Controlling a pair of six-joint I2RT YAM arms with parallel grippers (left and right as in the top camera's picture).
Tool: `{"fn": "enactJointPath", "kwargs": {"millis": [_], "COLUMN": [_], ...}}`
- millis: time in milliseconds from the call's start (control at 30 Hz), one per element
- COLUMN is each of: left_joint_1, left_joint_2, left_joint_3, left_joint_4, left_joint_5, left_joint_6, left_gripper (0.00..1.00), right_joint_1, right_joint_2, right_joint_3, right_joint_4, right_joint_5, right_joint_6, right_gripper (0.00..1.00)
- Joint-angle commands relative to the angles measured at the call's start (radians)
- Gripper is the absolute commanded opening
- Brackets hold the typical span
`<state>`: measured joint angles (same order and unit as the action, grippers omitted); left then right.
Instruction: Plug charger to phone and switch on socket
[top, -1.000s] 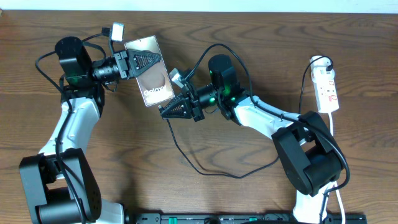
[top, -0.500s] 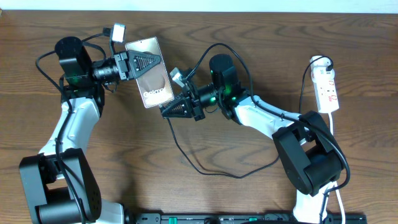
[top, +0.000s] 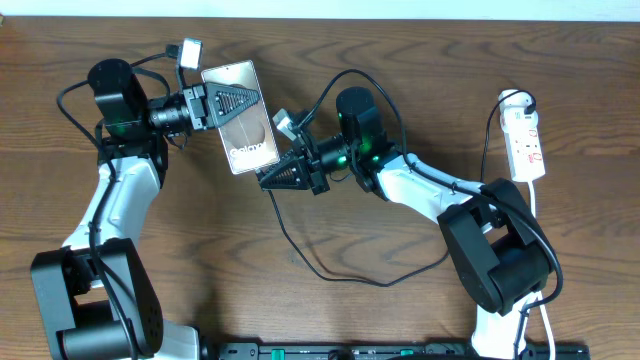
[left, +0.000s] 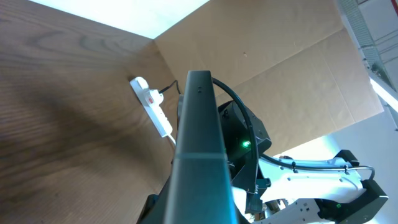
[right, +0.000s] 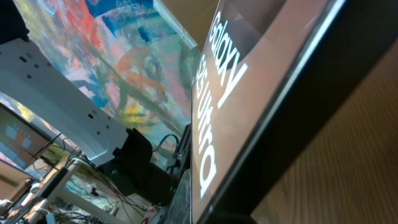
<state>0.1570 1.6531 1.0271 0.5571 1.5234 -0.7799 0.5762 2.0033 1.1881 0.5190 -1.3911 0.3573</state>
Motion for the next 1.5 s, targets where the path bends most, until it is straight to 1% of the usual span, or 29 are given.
{"fn": "enactJointPath", "kwargs": {"millis": [0, 267, 467, 767, 1067, 1467], "left_joint_1": [0.000, -0.008, -0.016, -0.017, -0.016, -0.017], "left_joint_2": [-0.006, -0.006, -0.006, -0.006, -0.006, -0.006], "left_joint_3": [0.002, 0.002, 0.002, 0.002, 0.002, 0.002], "left_joint_4": [0.009, 0.005, 0.006, 0.006, 0.006, 0.006], "left_joint_5": [0.048, 0.048, 0.047, 0.047, 0.046, 0.006], "left_joint_6": [0.020, 0.021, 0.021, 0.040, 0.048, 0.054], "left_gripper": [0.07, 0.08, 0.08, 0.07, 0.08, 0.07], "right_joint_1": [-0.003, -0.004, -0.009, -0.009, -0.012, -0.019], "right_joint_2": [0.013, 0.013, 0.013, 0.013, 0.013, 0.013], "right_joint_3": [0.002, 0.002, 0.002, 0.002, 0.002, 0.002], "right_joint_4": [0.006, 0.014, 0.024, 0.098, 0.105, 0.200], "right_joint_5": [0.001, 0.009, 0.024, 0.053, 0.084, 0.149], "right_joint_6": [0.009, 0.018, 0.047, 0.119, 0.145, 0.254], "right_gripper": [0.01, 0.01, 0.01, 0.01, 0.01, 0.01]}}
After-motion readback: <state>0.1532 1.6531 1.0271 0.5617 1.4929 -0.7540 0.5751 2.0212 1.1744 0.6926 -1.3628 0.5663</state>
